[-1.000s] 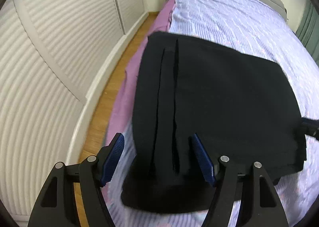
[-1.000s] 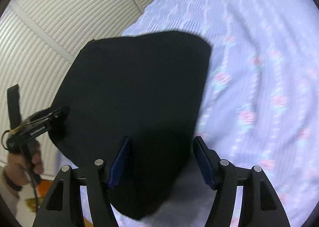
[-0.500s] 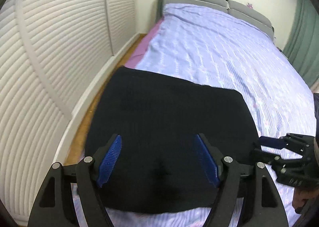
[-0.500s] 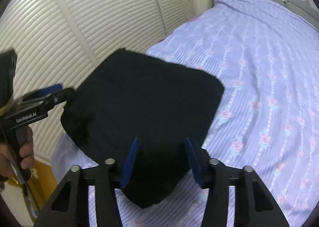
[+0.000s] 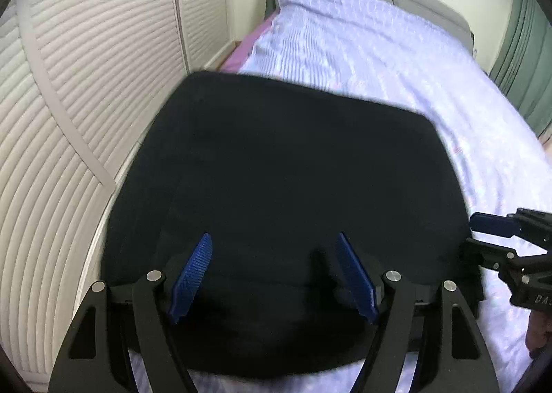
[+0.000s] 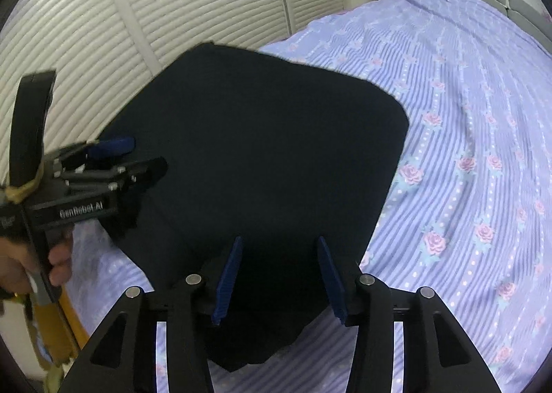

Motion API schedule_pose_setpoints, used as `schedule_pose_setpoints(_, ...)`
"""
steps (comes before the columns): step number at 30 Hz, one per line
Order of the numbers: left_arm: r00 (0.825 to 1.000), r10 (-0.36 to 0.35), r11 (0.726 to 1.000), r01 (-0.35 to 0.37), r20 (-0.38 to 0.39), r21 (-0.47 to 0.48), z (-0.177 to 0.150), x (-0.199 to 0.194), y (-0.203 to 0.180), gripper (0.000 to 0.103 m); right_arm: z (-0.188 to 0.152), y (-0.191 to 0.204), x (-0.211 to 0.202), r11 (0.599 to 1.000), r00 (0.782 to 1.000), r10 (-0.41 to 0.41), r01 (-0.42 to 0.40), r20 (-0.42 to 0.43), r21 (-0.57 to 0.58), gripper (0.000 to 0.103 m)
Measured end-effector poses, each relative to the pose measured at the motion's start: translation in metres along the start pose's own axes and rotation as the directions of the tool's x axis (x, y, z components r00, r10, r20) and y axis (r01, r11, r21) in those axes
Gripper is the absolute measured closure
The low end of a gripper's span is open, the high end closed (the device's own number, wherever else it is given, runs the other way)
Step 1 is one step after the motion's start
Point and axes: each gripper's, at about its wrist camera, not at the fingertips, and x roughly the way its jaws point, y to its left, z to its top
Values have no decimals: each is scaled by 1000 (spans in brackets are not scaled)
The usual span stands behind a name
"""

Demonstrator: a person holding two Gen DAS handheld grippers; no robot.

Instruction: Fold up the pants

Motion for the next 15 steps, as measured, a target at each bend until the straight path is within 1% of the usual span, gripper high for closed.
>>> schedule_pose_setpoints(2, 1000, 12, 1000, -12, 19, -8, 1, -26, -9, 29, -2, -4, -22, 999, 1000, -4, 3, 25, 32, 55)
schedule_pose_setpoints(4, 999, 18, 999, -17, 37, -35, 0, -58, -19, 29, -10, -7, -55, 999, 999, -11, 9, 43, 49, 44)
schedule_pose_setpoints(5, 999, 22, 999, -21, 42, -44, -1, -69, -23, 29, -16, -9, -74, 999, 999, -16, 13, 52, 51, 42)
schedule_pose_setpoints(7, 997, 42, 997, -39, 60, -60, -4, -105, -42, 29, -31, -10, -114, 998, 997, -42, 40, 67, 40, 38)
schedule_pose_setpoints(8, 996, 54, 997, -50, 69, -66, -7, -126, -54, 29, -36, -11, -133, 998, 996, -56, 54, 75, 35, 37)
schedule_pose_setpoints(11, 992, 88, 993, -81, 93, -81, -19, -193, -99, 29, -59, -14, -209, 996, 988, -94, 92, 123, 17, 35)
schedule_pose_setpoints(13, 989, 107, 991, -98, 100, -89, -27, -228, -123, 29, -73, -13, -260, 992, 980, -121, 123, 158, -3, 32)
schedule_pose_setpoints(14, 988, 119, 989, -109, 102, -95, -35, -255, -143, 29, -81, -14, -288, 990, 975, -133, 137, 179, -14, 31)
schedule_pose_setpoints(15, 986, 125, 988, -114, 107, -101, -40, -274, -155, 29, -80, -17, -306, 989, 971, -140, 147, 193, -19, 30)
